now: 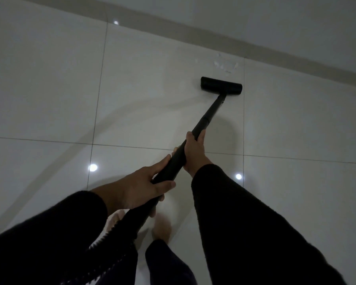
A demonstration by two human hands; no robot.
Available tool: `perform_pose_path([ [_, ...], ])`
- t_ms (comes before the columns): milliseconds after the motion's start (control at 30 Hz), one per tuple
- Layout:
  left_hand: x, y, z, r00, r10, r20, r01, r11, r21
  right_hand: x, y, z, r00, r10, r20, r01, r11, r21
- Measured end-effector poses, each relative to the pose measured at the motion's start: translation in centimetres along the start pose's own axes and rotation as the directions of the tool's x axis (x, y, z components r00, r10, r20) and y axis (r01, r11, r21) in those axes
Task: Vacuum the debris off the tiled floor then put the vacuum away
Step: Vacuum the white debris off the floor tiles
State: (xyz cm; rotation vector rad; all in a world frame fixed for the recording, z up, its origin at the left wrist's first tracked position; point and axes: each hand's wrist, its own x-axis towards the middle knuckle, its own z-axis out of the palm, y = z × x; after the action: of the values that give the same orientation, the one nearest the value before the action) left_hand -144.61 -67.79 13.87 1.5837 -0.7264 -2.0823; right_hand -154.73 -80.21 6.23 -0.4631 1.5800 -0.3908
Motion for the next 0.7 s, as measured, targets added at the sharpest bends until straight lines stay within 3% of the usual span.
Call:
perform_pose_path([
  [267,3.1,1.6,-1.2,1.0,-0.012,0.012,0.011,0.999,0.039,3.3,-1.6,-0.1,1.0,0.012,-0.017,-0.012,1.0,0.006],
  [700,9.2,6.4,-1.2,0.998,0.016,-0.065,-0.022,0.996,-0.082,8.5,-9.3,-0.1,0.999,-0.002,0.052,0.01,0.988,-0.154],
])
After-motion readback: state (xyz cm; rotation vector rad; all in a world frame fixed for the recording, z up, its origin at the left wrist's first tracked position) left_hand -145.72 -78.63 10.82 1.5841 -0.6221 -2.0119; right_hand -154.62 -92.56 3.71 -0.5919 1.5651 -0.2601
